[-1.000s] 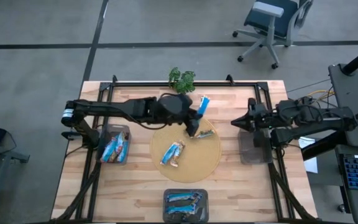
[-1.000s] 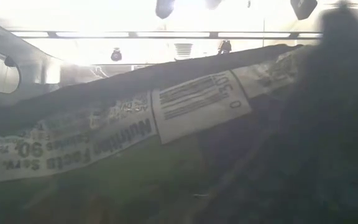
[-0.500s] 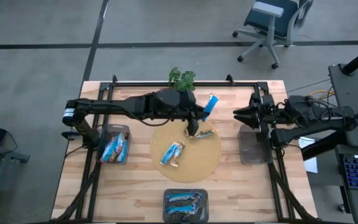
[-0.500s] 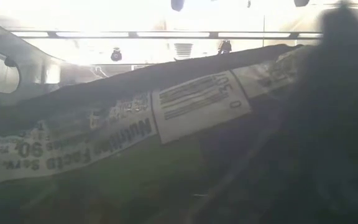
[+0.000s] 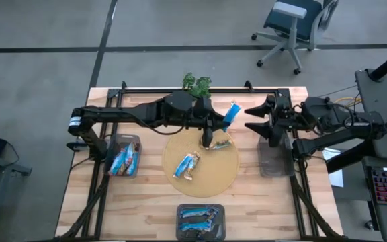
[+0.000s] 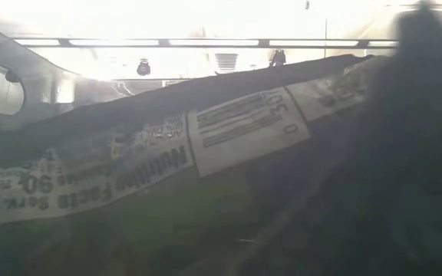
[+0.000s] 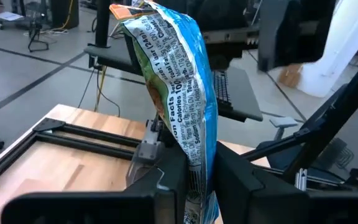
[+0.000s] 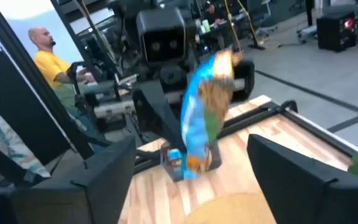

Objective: Pick and place Granola Bars by type
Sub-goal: Put the yellow granola bar into the top right bin

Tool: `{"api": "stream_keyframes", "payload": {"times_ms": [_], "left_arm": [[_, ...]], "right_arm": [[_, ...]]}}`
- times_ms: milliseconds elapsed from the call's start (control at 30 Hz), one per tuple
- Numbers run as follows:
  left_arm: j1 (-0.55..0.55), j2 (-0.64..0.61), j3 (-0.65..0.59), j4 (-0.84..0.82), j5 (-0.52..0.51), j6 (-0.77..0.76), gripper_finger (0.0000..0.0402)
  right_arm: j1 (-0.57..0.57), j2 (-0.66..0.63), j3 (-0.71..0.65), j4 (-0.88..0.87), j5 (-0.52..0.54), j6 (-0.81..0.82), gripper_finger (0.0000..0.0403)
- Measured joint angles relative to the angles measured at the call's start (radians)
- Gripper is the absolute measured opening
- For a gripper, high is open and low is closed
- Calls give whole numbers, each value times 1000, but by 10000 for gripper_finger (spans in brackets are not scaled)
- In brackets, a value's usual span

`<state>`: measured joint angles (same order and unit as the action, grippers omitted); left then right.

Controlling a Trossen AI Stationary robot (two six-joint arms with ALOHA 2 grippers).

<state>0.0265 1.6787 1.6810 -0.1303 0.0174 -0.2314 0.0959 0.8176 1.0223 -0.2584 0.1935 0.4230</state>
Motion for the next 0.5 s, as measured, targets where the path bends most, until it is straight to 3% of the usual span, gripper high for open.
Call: {"api": "stream_keyframes", "payload": {"times_ms": [200,500], "left_arm": [[0,12,-1,48,26,7,50],[0,19,0,110,64,20,50]], "right_arm": [[-8,47,49,-2,0,-33,323],[-42,94,70,3,-2,-33,327]]}}
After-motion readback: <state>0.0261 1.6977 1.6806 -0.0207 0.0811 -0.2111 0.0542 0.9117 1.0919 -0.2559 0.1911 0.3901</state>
